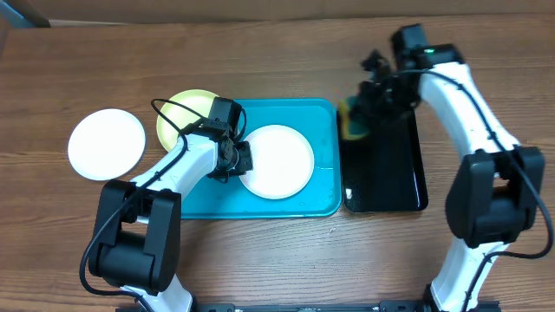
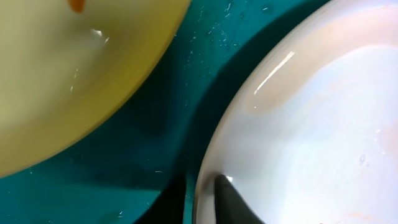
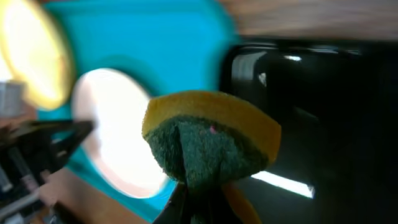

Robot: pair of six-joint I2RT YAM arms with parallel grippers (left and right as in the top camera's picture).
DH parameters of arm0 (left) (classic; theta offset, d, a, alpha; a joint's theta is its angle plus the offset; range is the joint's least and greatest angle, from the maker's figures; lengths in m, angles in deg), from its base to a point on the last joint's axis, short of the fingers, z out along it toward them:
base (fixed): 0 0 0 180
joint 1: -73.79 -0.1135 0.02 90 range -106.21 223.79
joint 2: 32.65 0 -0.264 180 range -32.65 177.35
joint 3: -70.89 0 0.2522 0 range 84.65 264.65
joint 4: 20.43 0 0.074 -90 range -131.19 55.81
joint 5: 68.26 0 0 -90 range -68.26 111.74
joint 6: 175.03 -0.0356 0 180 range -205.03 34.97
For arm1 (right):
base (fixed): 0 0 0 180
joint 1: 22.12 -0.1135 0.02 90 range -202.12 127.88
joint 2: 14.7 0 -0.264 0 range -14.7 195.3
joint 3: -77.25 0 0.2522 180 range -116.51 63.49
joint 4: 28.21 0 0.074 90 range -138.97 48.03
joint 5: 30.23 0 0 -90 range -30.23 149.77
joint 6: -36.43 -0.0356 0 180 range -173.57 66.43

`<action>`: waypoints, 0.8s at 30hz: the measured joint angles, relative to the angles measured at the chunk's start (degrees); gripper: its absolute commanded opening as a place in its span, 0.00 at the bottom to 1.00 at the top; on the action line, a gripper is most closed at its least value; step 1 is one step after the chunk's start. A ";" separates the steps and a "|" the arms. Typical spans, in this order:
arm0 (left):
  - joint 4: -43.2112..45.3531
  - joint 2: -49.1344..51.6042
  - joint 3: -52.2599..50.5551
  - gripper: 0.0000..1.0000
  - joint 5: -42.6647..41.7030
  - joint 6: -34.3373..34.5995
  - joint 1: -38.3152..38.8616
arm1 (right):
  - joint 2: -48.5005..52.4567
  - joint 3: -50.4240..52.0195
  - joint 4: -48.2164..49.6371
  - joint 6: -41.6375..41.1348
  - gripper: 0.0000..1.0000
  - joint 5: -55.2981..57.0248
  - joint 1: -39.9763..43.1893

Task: Clean dirty plates on tray and stack at the side
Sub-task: 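Return the sponge to the black tray, release, raise right gripper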

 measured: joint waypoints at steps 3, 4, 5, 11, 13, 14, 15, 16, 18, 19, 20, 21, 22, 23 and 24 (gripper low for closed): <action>0.02 0.00 0.00 0.25 0.07 -0.02 0.00 | -0.31 2.23 -0.63 -0.07 0.04 4.68 2.97; 0.02 0.00 0.00 0.25 0.07 -0.02 0.00 | -0.33 3.45 -0.15 -0.17 0.04 6.49 3.41; 0.00 0.00 0.00 0.25 0.07 0.00 0.00 | -0.33 4.70 0.72 -0.46 0.04 8.28 3.61; 0.02 0.00 0.00 0.30 0.07 -0.02 0.00 | -0.35 12.83 8.92 -2.08 0.04 16.63 3.15; 0.02 0.00 0.00 0.33 0.07 -0.04 0.00 | -0.35 14.60 11.06 -2.40 0.18 17.79 2.91; 0.02 0.00 0.00 0.35 0.04 -0.09 0.00 | -0.35 15.41 12.02 -2.69 0.38 18.21 2.75; 0.02 0.00 0.00 0.38 0.04 -0.09 0.00 | -0.35 15.98 12.50 -2.71 0.49 18.53 2.67; 0.02 0.00 0.00 0.40 0.04 -0.13 0.00 | -0.35 16.48 12.81 -2.82 0.51 18.84 2.51; 0.02 0.00 0.00 0.42 0.04 -0.20 0.00 | -0.35 17.14 12.74 -2.82 0.54 18.99 2.38; 0.04 0.00 0.00 0.42 0.04 -0.20 0.00 | -0.35 17.25 12.46 -2.91 0.54 19.06 2.32; 0.02 0.00 0.00 0.42 0.04 -0.20 0.00 | -0.35 17.25 12.20 -2.86 0.53 19.17 2.29; 0.02 0.00 0.00 0.42 0.04 -0.20 0.00 | -0.37 17.25 12.02 -2.86 0.53 19.21 2.29; 0.02 0.00 0.00 0.42 0.04 -0.20 0.00 | -0.42 17.22 11.65 -2.86 0.53 19.39 2.29; 0.02 0.00 0.00 0.42 0.04 -0.20 0.00 | -0.42 17.22 11.39 -2.89 0.53 19.41 2.29; 0.02 0.00 0.00 0.42 0.04 -0.20 0.00 | -0.42 17.22 11.30 -2.86 0.54 19.41 2.29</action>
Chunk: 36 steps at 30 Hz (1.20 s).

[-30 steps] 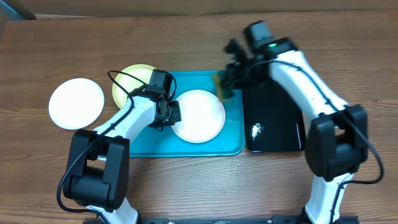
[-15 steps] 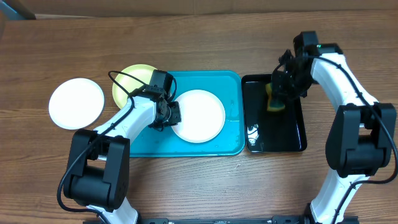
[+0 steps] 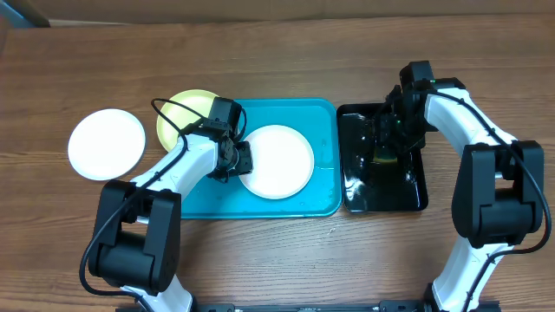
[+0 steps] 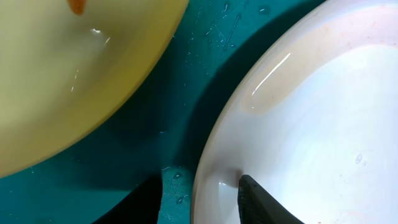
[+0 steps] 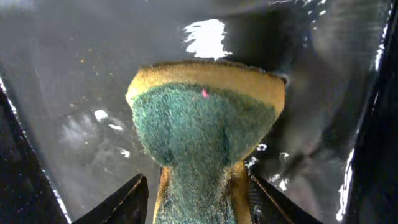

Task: Clean dirty plates on tray and stack at the side
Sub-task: 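Return the sponge to the black tray, release, raise right gripper, then lift the white plate with left gripper and stack it on left plate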

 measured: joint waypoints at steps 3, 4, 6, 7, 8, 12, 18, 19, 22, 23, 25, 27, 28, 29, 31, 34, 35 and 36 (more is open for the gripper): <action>-0.02 0.00 0.00 0.43 0.00 0.00 0.00 | 0.00 0.00 -0.02 -0.04 0.68 0.00 0.00; 0.00 0.00 0.00 0.43 0.00 0.00 0.00 | 0.00 -0.07 -0.17 -0.31 0.70 -0.02 0.00; -0.02 0.00 0.02 0.43 0.00 0.00 0.00 | 0.00 -1.09 -1.95 -0.13 0.74 0.00 0.00; -0.02 0.00 0.02 0.43 0.00 0.00 0.00 | -0.02 -2.36 -3.74 -0.11 0.79 0.02 0.00; -0.04 0.00 0.02 0.43 0.00 0.02 0.00 | -0.02 -3.65 -5.05 -0.13 0.89 0.02 0.07; -0.22 0.00 0.02 0.43 -0.24 0.00 0.00 | -0.48 -13.57 -9.51 -0.52 1.00 -0.02 1.31; -1.97 0.00 0.07 0.23 -0.39 -0.02 0.50 | -2.34 -19.58 -11.08 -2.32 1.00 0.04 8.61; -1.97 0.00 0.07 0.13 -0.44 0.00 0.74 | -2.45 -19.58 -12.07 -2.54 1.00 0.07 10.14; -1.64 0.00 0.07 0.04 -0.81 -0.07 1.97 | -2.45 -19.58 -13.00 -2.93 1.00 0.46 13.05; -1.03 -0.09 0.15 0.04 -1.09 0.11 2.03 | -2.45 -19.58 -12.79 -2.99 1.00 0.55 13.66; -1.09 -0.09 0.28 0.04 -1.31 0.04 2.38 | -2.45 -19.58 -12.44 -3.04 1.00 0.63 14.29; -2.19 -0.09 0.85 0.04 -1.36 0.04 2.36 | -2.45 -19.58 -12.20 -3.15 1.00 0.61 14.43; -3.50 -0.07 1.42 0.04 -1.38 0.04 2.32 | -2.45 -19.58 -12.07 -3.17 1.00 0.63 14.43; -4.98 -0.04 2.08 0.04 -1.36 0.04 2.32 | -2.45 -19.58 -11.98 -3.15 1.00 0.61 14.43; -8.61 -0.04 4.33 0.04 -1.20 0.04 2.21 | -2.45 -19.58 -12.00 -3.15 1.00 0.61 14.40; -13.07 -0.04 9.51 0.04 0.04 0.00 2.21 | -2.45 -19.58 -11.82 -3.17 1.00 0.63 14.40; -14.64 -0.04 11.82 0.04 0.72 0.00 2.23 | -2.45 -19.58 -11.89 -3.15 1.00 0.61 14.43; -15.80 -0.04 14.10 0.04 1.42 0.00 2.23 | -2.45 -19.58 -11.87 -3.17 1.00 0.61 14.40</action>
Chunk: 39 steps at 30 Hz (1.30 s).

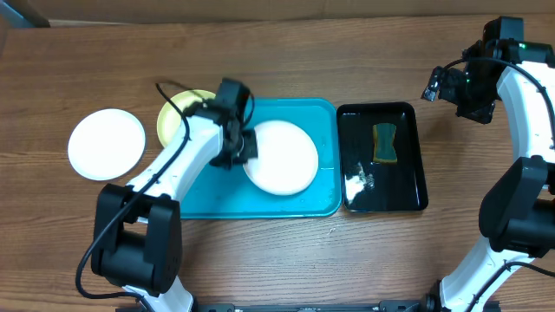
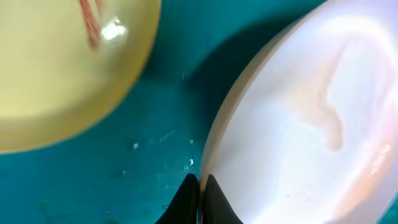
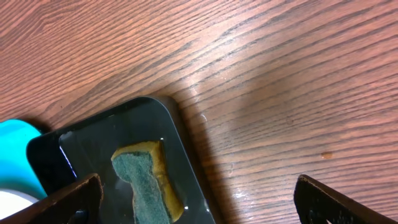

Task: Clean dirty plates on tray and stack at the side
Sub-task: 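Lift the white plate with left gripper and stack it on left plate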

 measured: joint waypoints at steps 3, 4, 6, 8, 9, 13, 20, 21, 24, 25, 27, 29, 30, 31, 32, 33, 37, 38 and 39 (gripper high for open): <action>-3.63 -0.02 6.23 0.04 1.31 0.00 0.00 | 0.00 0.00 0.04 0.02 1.00 0.00 0.00; -4.26 -0.02 7.78 0.04 1.64 0.00 0.00 | 0.00 0.00 0.00 0.02 1.00 0.00 0.00; -4.85 -0.02 11.45 0.04 2.21 -0.02 0.15 | 0.00 0.00 0.07 0.00 1.00 0.00 0.00; -4.98 -0.02 13.79 0.04 2.82 -0.02 0.59 | 0.00 0.00 0.02 -0.02 1.00 0.00 0.00; -4.98 -0.02 14.84 0.04 3.41 -0.02 1.01 | 0.00 0.00 0.02 0.02 1.00 -0.02 0.00; -4.09 -0.02 17.33 0.04 6.54 -0.02 4.52 | 0.00 0.00 0.04 0.02 1.00 0.00 0.00; -0.46 -0.02 17.51 0.04 14.84 -0.04 14.38 | 0.00 0.00 0.04 0.00 1.00 0.00 0.00; 0.35 -0.02 17.51 0.04 16.48 -0.04 16.41 | 0.00 0.00 0.02 0.00 1.00 0.00 0.00; 1.97 -0.02 17.55 0.04 20.74 -0.07 21.46 | 0.00 0.00 0.04 0.00 1.00 0.00 0.00; 2.38 -0.02 17.55 0.04 21.97 -0.04 22.71 | 0.00 0.00 0.02 0.00 1.00 0.00 0.02; 3.65 -0.02 17.55 0.04 26.08 -0.09 26.36 | 0.00 0.00 0.02 0.00 1.00 0.02 0.00; 4.63 -0.02 17.55 0.04 29.81 -0.28 29.14 | 0.00 0.00 0.04 0.02 1.00 0.02 0.02; 5.22 -0.02 17.55 0.04 32.17 -0.72 30.80 | 0.00 0.00 0.02 0.02 1.00 0.02 0.00; 5.88 -0.02 17.55 0.04 34.05 -1.16 31.95 | 0.00 0.00 0.00 0.00 1.00 0.00 0.02; 6.56 -0.02 17.55 0.04 35.93 -1.60 33.29 | 0.00 0.00 0.04 0.00 1.00 0.02 0.02; 7.76 -0.02 17.55 0.04 38.40 -2.62 34.84 | 0.00 0.00 0.02 0.00 1.00 0.00 0.00; 10.67 -0.02 17.55 0.04 45.27 -6.05 39.12 | 0.00 0.00 0.04 0.00 1.00 0.00 0.00; 11.23 -0.02 17.55 0.04 46.73 -6.99 39.95 | 0.00 0.00 0.04 0.02 1.00 0.00 0.02; 11.91 -0.02 17.55 0.04 48.48 -8.02 40.83 | 0.00 0.00 0.02 0.00 1.00 0.00 0.00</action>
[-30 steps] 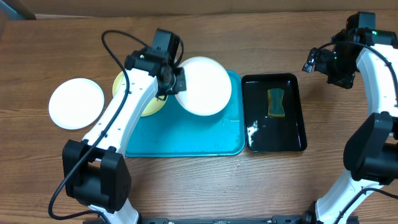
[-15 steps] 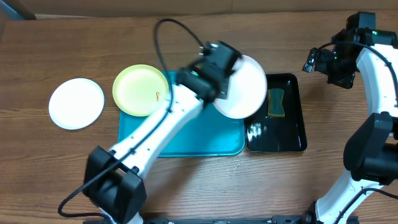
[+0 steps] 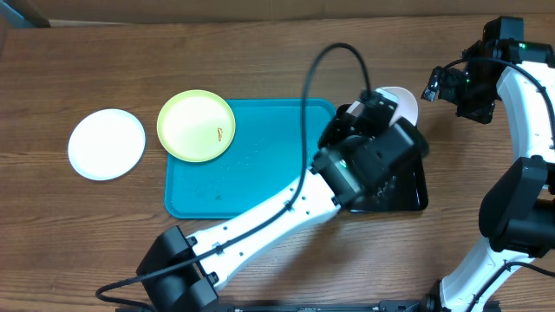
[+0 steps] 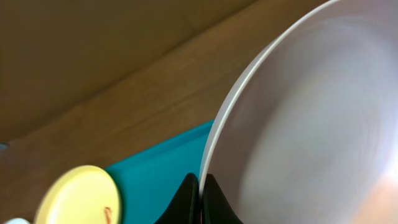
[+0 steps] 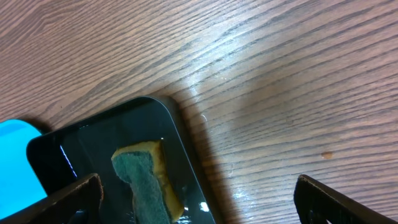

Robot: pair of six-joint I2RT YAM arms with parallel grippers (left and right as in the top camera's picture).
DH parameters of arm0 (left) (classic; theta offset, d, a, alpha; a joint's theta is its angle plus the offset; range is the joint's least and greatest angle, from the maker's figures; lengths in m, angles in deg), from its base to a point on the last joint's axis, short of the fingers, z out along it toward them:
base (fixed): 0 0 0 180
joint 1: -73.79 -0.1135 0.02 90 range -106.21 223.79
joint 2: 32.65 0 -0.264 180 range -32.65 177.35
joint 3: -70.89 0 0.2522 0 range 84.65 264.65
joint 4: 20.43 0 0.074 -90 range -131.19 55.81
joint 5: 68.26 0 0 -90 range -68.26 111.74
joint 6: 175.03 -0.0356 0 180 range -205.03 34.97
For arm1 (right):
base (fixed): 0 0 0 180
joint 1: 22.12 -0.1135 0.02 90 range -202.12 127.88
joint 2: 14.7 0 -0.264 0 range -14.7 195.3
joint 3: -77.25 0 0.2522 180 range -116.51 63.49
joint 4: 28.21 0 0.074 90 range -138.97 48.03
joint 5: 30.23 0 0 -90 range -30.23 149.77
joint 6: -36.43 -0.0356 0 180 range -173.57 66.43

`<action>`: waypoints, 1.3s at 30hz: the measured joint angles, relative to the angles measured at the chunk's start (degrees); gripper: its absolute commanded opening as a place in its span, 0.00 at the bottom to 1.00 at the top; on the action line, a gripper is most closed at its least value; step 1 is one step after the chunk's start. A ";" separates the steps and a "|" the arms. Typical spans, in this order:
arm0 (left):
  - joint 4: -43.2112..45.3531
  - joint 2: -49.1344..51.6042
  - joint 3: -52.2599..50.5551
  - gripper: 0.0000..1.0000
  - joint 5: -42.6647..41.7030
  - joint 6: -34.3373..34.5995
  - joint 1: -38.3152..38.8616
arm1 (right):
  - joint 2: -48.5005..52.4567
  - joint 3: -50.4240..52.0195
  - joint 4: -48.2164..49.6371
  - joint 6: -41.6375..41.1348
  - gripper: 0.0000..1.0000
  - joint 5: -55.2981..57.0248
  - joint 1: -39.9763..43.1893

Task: Clean dirty plates on tray and stack at the side
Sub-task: 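Lift the white plate with left gripper and stack it on left plate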

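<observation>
My left gripper (image 3: 382,102) is shut on the rim of a white plate (image 3: 401,103), holding it tilted on edge, high over the black tray (image 3: 411,192). In the left wrist view the plate (image 4: 298,124) fills the right side, its rim pinched between the fingers (image 4: 189,198). A yellow-green plate (image 3: 196,126) with an orange smear lies at the teal tray's (image 3: 260,169) left end. Another white plate (image 3: 107,144) rests on the table at the left. The sponge (image 5: 146,180) lies in the black tray (image 5: 81,155). My right gripper (image 5: 199,208) hangs open and empty at the far right.
The left arm stretches diagonally across the teal tray and covers most of the black tray from above. Bare wooden table (image 5: 280,81) surrounds the trays, with the right arm (image 3: 520,113) along the right edge.
The left gripper has carried the white plate out of the teal tray; it is now raised and tilted over the black tray. The right arm has not moved.
The right gripper first held the sponge by the black tray while the left fingers sat at the white plate's rim. Then the sponge was down in the black tray. Then the right gripper stood open far right, the left shut on the plate, which is now lifted.
</observation>
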 measured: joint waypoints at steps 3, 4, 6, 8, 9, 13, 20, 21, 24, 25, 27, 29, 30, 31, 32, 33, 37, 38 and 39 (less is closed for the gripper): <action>1.55 0.00 0.00 0.04 4.85 -3.10 2.25 | 0.00 0.00 0.00 0.00 1.00 0.00 0.00; 1.99 0.00 0.00 0.04 6.16 -3.85 2.75 | 0.00 0.00 0.04 0.00 1.00 0.02 0.00; 3.06 0.00 0.00 0.04 9.55 -5.60 4.02 | 0.00 0.00 0.02 0.00 1.00 0.00 0.02; 4.11 0.00 0.00 0.04 13.00 -6.80 5.25 | 0.00 0.00 0.02 0.02 1.00 0.02 0.02; 4.79 0.00 0.00 0.04 15.06 -7.26 5.92 | 0.00 0.00 0.00 0.00 1.00 0.00 0.00; 6.45 0.00 0.00 0.04 20.59 -8.41 7.69 | 0.00 0.00 0.04 0.02 1.00 0.00 0.02; 7.41 0.00 0.00 0.04 24.20 -8.61 7.89 | 0.00 0.00 0.02 0.00 1.00 0.00 0.02; 7.45 0.00 0.00 0.04 24.37 -8.61 7.89 | 0.00 0.00 0.00 0.00 1.00 0.00 0.02; 7.56 0.00 0.00 0.04 24.48 -8.61 7.89 | 0.00 0.00 0.02 0.02 1.00 0.00 0.00; 7.56 0.00 0.00 0.04 24.59 -8.61 7.89 | 0.00 0.00 0.02 0.04 1.00 0.00 0.00; 7.56 0.00 0.00 0.04 24.74 -8.59 7.74 | 0.00 0.00 0.02 0.00 1.00 0.00 0.00; 7.45 0.00 0.00 0.04 24.63 -8.50 7.43 | 0.00 0.00 0.02 0.00 1.00 0.02 0.02; 6.91 0.00 0.00 0.04 23.89 -8.26 7.08 | 0.00 0.00 0.02 0.02 1.00 0.00 0.02; 6.34 0.00 0.04 0.04 22.80 -8.02 6.69 | 0.00 0.00 0.02 0.02 1.00 0.02 0.00; 5.20 0.00 0.09 0.04 20.76 -7.39 5.97 | 0.00 0.00 0.02 0.02 1.00 0.00 0.02; 4.09 0.00 0.11 0.04 18.43 -6.62 5.09 | 0.00 0.00 0.02 0.00 1.00 0.02 0.00; -0.17 0.00 0.15 0.04 5.18 -1.97 -1.22 | 0.00 0.00 0.00 0.00 1.00 0.00 0.02; -1.16 0.00 0.20 0.04 -1.31 -0.35 -4.35 | 0.00 0.00 -0.04 0.00 1.00 0.02 0.02; -1.68 0.00 0.20 0.04 -6.27 0.72 -7.04 | 0.00 0.00 -0.04 0.02 1.00 0.02 0.00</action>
